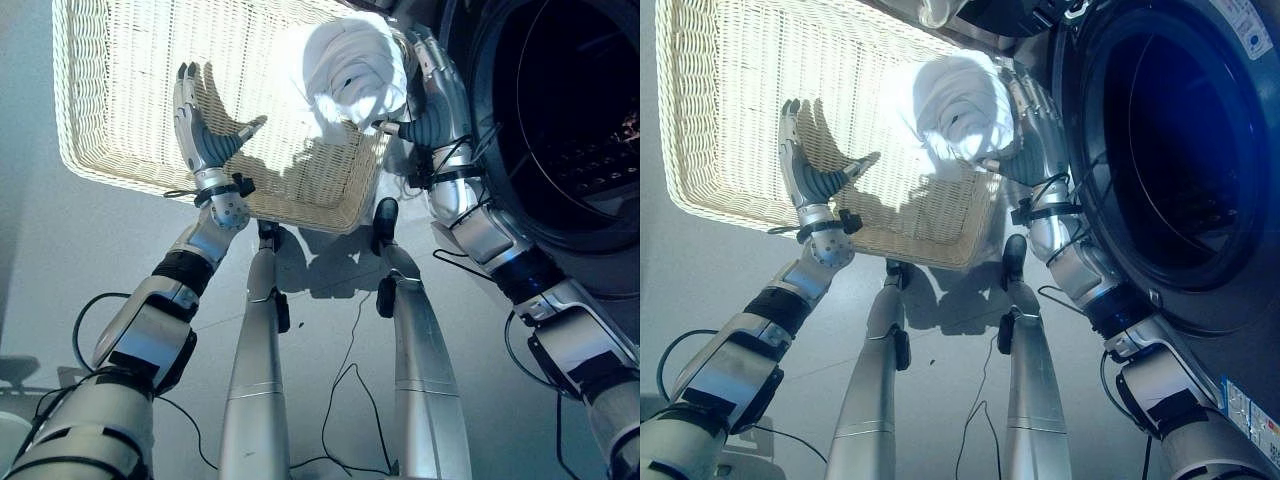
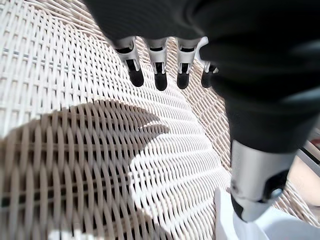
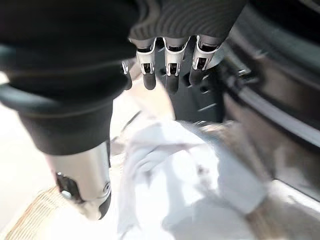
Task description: Put the clothes into the washing machine.
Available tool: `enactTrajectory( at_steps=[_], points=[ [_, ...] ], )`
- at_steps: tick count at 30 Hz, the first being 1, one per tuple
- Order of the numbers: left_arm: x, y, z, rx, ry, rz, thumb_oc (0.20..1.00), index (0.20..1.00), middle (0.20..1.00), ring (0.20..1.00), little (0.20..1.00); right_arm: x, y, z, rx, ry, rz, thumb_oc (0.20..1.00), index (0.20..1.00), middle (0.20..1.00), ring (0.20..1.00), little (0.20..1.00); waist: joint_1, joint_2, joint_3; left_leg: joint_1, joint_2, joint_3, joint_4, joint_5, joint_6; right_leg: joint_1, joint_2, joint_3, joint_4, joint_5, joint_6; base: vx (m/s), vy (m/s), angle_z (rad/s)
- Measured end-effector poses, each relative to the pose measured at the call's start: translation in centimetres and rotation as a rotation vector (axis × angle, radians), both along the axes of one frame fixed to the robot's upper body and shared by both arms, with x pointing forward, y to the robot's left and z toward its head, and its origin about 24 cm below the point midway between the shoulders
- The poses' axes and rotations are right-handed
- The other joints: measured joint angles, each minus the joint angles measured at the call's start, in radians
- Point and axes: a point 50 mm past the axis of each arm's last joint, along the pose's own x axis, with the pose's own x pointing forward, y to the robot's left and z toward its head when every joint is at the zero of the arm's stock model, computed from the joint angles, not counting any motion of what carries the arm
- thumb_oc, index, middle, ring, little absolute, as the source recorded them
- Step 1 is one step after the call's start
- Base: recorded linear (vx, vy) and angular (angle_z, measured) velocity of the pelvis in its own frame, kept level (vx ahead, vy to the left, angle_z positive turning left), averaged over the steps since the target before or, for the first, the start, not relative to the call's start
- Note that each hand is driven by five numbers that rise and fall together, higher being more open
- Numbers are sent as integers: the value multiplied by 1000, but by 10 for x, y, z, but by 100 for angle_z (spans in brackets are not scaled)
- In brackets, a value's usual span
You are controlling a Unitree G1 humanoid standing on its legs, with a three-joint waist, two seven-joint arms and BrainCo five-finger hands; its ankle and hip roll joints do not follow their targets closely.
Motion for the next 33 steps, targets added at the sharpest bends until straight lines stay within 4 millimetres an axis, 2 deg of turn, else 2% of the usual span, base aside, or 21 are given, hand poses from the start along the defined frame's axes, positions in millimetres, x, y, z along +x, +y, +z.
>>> enactTrajectory(
  at_steps=[3, 6, 10, 11, 13, 14, 15, 21, 27, 33],
  points=[
    [1, -5, 2, -4, -4, -14, 1000, 1000, 1000, 1000, 1000, 0, 8, 4, -29, -14, 13, 1000, 1000, 1000, 1000, 1000, 13, 1, 0, 0, 0, -3, 3, 2, -2, -2, -1, -1, 11, -3, -3, 0, 0, 0],
    [2, -5, 9, 2, -12, -17, 1000, 1000, 1000, 1000, 1000, 10, 21, 15, -82, -10, -32, 1000, 1000, 1000, 1000, 1000, 26, 2, 0, 1, 0, -18, 9, 5, -8, -1, -4, -14, 28, -10, -8, 3, -14, 5],
    [3, -6, 10, 3, -14, -20, 1000, 1000, 1000, 1000, 1000, 11, 22, 18, -83, -10, -42, 1000, 1000, 1000, 1000, 1000, 28, 2, 0, 1, -1, -20, 11, 6, -8, -1, -5, -17, 32, -13, -9, 2, -5, 3],
    [4, -9, 14, 8, -16, -28, 1000, 1000, 1000, 1000, 1000, 20, 19, 29, -83, -7, -112, 1000, 1000, 1000, 1000, 1000, 49, 3, -1, -1, -3, -25, 13, 8, -11, -5, -9, -21, 43, -18, -9, 3, -4, 5],
    [5, -8, 14, 13, -8, -24, 1000, 1000, 1000, 1000, 1000, 23, 20, 32, -102, -6, -137, 1000, 1000, 1000, 1000, 1000, 52, 4, -1, -1, -8, -27, 13, 9, -10, -4, -13, -22, 46, -19, -7, 45, -44, 6],
    [7, -8, 14, 19, 4, -22, 1000, 1000, 1000, 1000, 1000, 31, 23, 30, -130, 18, -181, 1000, 1000, 1000, 1000, 1000, 53, 6, -2, -1, -8, -29, 14, 10, -11, -3, -14, -23, 47, -21, -4, 57, -50, 5],
    [10, -16, 17, 45, 16, -46, 1000, 1000, 1000, 1000, 1000, 45, 20, 30, -208, 85, -300, 1000, 1000, 1000, 1000, 1000, 69, 14, -3, -1, -6, -34, 14, 12, -13, -1, -13, -28, 46, -21, -6, 0, 0, 0],
    [10, -25, 20, 57, 2, -85, 1000, 1000, 1000, 1000, 1000, 56, 6, 19, -204, 197, -404, 1000, 1000, 1000, 1000, 1000, 100, 14, -3, -3, -9, -50, 11, 14, -15, 3, -18, -45, 54, -28, -14, 17, -14, 5],
    [10, -28, 20, 63, 5, -95, 1000, 1000, 1000, 1000, 1000, 63, 1, 18, -233, 271, -459, 1000, 1000, 1000, 1000, 1000, 100, 15, -3, -4, -16, -59, 11, 16, -14, 5, -27, -50, 59, -33, -7, 25, 2, 4],
    [10, -29, 19, 68, 4, -102, 1000, 1000, 1000, 1000, 1000, 66, -3, 17, -367, 323, -521, 1000, 1000, 1000, 1000, 1000, 101, 17, -4, -5, -20, -65, 12, 17, -13, 6, -30, -52, 67, -33, -8, 10, 2, 2]
  ],
)
